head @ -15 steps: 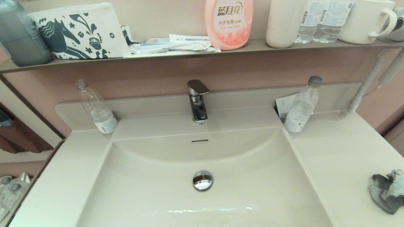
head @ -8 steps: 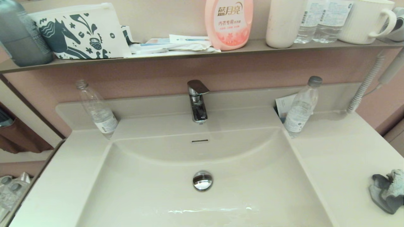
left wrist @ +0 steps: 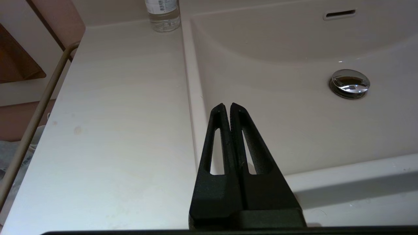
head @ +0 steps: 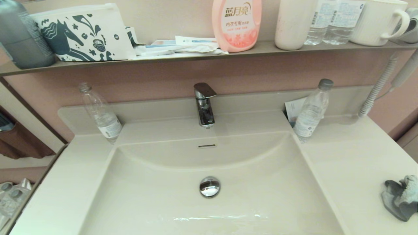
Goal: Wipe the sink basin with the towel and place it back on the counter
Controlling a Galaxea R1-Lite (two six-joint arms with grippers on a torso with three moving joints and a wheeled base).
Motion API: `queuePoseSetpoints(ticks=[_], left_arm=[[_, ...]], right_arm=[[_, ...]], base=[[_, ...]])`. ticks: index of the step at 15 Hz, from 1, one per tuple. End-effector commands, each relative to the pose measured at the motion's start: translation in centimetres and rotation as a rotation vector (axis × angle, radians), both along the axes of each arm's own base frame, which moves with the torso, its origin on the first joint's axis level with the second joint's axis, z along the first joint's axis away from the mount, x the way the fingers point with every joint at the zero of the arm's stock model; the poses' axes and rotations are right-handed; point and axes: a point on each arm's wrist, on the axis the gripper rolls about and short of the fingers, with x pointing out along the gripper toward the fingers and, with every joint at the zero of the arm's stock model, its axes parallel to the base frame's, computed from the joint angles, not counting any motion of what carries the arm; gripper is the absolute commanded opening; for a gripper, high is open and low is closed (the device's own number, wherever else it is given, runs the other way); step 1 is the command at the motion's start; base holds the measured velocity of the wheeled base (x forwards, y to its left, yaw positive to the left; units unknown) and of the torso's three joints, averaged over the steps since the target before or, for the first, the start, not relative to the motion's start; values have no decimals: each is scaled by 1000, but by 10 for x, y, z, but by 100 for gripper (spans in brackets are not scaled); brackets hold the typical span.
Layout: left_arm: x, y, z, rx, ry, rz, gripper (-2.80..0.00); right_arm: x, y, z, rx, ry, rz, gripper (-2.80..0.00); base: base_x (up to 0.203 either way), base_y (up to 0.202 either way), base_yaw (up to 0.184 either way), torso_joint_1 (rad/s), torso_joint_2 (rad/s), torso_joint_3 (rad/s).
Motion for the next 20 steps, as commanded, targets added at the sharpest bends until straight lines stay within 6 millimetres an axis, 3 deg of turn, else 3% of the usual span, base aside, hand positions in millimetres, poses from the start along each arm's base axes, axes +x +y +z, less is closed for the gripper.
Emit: queuePoseSetpoints(ticks=[1,7,12,14,20], left_arm=[[0,0,0,1,0,0,-280],[0,0,0,1,0,0,-280],[0,0,0,1,0,0,-280],[0,0,0,1,0,0,-280],[0,0,0,1,0,0,-280]], right_arm=[[5,0,-12,-6,15,0,-280],[57,0,-57,-62,100,-26,-280],[87,-1,-91,-277,64,-55,-280],[94,0,-103,-360,64,-59,-280],[98,2,-114,-478,79,30,-280]], base=[[0,0,0,0,0,0],[0,0,0,0,0,0],[0,0,0,0,0,0],[0,0,0,0,0,0],[0,0,0,0,0,0]])
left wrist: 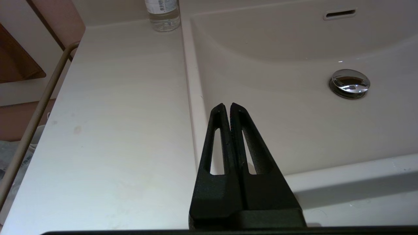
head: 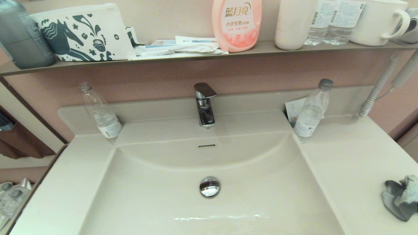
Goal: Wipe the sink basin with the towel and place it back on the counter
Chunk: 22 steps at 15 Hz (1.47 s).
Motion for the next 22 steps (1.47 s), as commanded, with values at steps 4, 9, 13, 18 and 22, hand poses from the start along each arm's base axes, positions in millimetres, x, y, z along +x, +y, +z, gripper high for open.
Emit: queuePoseSetpoints(ticks=[4,9,13,18,22], left_arm=[[0,0,0,0,0,0,-280],[0,0,0,0,0,0,-280],[0,0,0,0,0,0,-280],[0,0,0,0,0,0,-280],[0,0,0,0,0,0,-280]], right_arm=[[1,0,-6,48,42,9,-280],[1,0,-6,52,41,8,-280],[1,0,-6,48,41,10,-280],[1,0,-6,54,41,7,-280],[1,0,-5,55,40,7,-280]], base=[[0,0,0,0,0,0],[0,0,0,0,0,0],[0,0,0,0,0,0],[0,0,0,0,0,0],[0,0,0,0,0,0]])
